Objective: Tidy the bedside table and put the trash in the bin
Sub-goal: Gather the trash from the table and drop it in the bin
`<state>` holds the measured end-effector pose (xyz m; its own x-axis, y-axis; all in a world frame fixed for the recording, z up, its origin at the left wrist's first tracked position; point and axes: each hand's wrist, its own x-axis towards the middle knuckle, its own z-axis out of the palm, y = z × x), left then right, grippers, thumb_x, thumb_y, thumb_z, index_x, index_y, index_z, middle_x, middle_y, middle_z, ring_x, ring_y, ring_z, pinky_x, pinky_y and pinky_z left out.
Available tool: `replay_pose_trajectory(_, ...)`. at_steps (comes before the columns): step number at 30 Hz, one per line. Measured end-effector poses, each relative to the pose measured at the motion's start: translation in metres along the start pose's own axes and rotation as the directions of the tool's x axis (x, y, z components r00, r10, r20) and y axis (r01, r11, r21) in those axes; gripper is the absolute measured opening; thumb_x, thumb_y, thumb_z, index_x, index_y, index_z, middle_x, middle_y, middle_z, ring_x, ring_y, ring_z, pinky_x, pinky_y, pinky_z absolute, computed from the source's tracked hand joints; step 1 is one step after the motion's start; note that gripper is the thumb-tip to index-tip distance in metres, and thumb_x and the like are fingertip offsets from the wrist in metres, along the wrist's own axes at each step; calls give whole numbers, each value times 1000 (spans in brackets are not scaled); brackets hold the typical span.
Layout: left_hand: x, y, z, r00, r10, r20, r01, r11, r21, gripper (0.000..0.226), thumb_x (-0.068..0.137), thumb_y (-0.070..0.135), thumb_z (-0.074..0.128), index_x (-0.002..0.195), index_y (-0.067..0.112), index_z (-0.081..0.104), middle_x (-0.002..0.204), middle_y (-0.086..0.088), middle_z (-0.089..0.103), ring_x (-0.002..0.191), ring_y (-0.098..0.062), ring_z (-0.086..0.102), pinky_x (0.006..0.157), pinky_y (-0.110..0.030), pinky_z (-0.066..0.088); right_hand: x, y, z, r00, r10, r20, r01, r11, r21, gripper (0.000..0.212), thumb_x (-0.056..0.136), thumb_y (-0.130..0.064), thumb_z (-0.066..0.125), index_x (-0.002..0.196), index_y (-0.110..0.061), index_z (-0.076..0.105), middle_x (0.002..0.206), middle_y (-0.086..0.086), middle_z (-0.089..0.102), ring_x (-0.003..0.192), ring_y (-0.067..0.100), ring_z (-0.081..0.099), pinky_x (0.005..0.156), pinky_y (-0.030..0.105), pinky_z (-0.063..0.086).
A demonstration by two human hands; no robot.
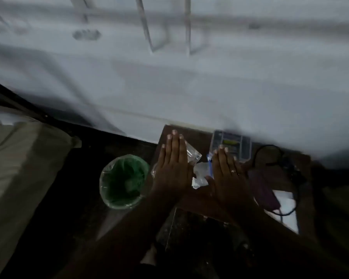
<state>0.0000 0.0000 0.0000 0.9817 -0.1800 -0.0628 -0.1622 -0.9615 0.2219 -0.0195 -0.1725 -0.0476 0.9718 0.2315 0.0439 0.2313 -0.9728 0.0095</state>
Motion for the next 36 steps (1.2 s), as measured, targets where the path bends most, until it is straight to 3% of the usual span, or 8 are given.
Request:
replay_pose_trajectory(4,1,-27,101,997,34,-66,-32,999,38,67,94,37,33,143,-8,37,152,-28,34,143,-40,31,113,-54,32,-8,-10,80,1000,30,-1,-30,997,66,67,97,-43,28,145,4,32,155,22,28,144,36,28,114,52,30)
replay_pose_trajectory(10,3,-52,181,980,149,-134,-142,988,62,65,99,37,29,148,-5,29,158,-23,25,149,-34,14,118,-44,10,-12,-8,130,999,28,-24,-25,992,124,64,96,-43,31,146,-2,36,156,18,29,143,35,30,108,51,38)
replay_pose_trajectory(14,5,-56,194,963,186,-194,-179,982,52,67,99,41,20,152,0,22,162,-18,17,151,-30,6,120,-41,9,-13,-6,142,997,32,-75,-20,987,159,62,92,-39,42,142,-3,44,153,17,36,136,37,42,94,49,51)
replay_pose_trajectory(18,11,-59,198,941,217,-260,-196,975,107,67,99,42,24,150,-1,27,159,-21,23,150,-31,15,118,-39,5,-10,-1,155,994,23,-111,-8,992,128,61,85,-30,64,138,-4,49,147,20,43,125,43,52,88,51,52)
replay_pose_trajectory(21,11,-59,200,935,234,-267,-203,969,138,68,100,44,25,152,0,20,162,-20,16,151,-29,9,120,-38,1,-10,5,154,999,17,-38,-13,994,105,63,88,-41,52,145,-17,38,155,8,31,134,33,44,95,42,47)
replay_pose_trajectory(25,3,-57,195,931,240,-275,-205,967,152,66,103,42,26,154,3,12,164,-17,7,152,-27,1,119,-36,-4,-15,8,151,999,18,-48,-18,1000,1,59,91,-47,44,146,-28,28,155,0,27,122,26,53,87,37,51)
replay_pose_trajectory(33,-28,-49,175,943,189,-274,-181,982,55,65,104,40,27,155,4,9,165,-14,-3,152,-24,-8,121,-38,-1,-8,7,158,999,-39,20,39,999,-7,51,94,-21,42,144,-15,33,153,11,29,127,31,45,97,45,46)
replay_pose_trajectory(36,-43,-48,170,934,200,-295,-202,979,26,63,104,36,29,155,4,10,165,-14,-2,152,-24,-6,121,-39,0,-16,5,147,993,22,-113,-11,995,99,45,90,-15,47,135,-19,45,138,9,46,116,31,54,89,45,50)
